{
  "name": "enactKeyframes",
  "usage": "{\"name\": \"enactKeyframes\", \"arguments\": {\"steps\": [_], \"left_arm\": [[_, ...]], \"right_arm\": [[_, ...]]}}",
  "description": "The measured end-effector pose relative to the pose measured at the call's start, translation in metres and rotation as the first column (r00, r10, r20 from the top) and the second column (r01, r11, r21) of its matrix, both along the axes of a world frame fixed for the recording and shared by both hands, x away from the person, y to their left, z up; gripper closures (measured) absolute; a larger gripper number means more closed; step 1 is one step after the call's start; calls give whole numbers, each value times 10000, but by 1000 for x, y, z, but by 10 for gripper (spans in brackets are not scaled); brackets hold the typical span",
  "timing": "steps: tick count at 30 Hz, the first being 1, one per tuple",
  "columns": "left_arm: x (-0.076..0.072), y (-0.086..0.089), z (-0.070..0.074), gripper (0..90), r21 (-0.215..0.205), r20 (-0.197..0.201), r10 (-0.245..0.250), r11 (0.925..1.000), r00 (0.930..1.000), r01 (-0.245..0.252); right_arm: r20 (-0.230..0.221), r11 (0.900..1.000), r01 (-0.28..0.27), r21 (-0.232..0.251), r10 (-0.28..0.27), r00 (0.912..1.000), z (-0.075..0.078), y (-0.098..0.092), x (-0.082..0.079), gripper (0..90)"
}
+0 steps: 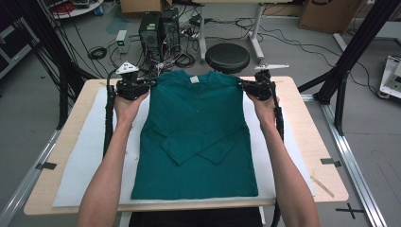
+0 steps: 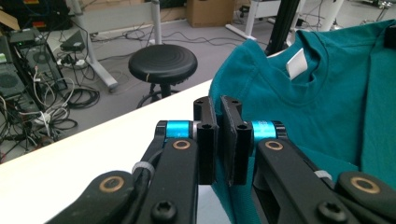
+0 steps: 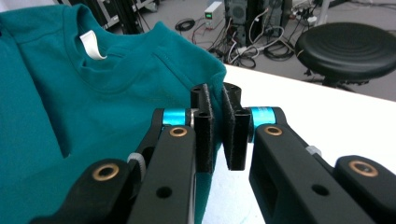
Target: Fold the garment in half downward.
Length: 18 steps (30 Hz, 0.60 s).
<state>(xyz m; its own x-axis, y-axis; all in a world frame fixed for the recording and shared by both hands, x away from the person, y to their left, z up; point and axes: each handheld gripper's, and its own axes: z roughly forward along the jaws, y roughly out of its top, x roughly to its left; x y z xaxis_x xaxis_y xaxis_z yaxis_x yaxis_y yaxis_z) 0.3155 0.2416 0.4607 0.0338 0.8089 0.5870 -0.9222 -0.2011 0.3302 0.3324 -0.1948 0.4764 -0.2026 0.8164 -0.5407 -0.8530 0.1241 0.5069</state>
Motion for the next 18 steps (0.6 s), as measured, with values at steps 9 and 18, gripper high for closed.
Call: {"name": "enactKeyframes", "arguments": {"steps": [9, 18], "left_arm": [[14, 0, -12, 848, 226, -250, 172, 9996, 9995, -166], [27, 2, -23, 848, 452, -573, 224, 9988, 9981, -198]], "right_arm": [[-164, 9992, 210, -345, -216, 9996, -9, 4, 9, 852], [-781, 9983, 252, -517, -292, 9965, -18, -1, 33, 852]]}}
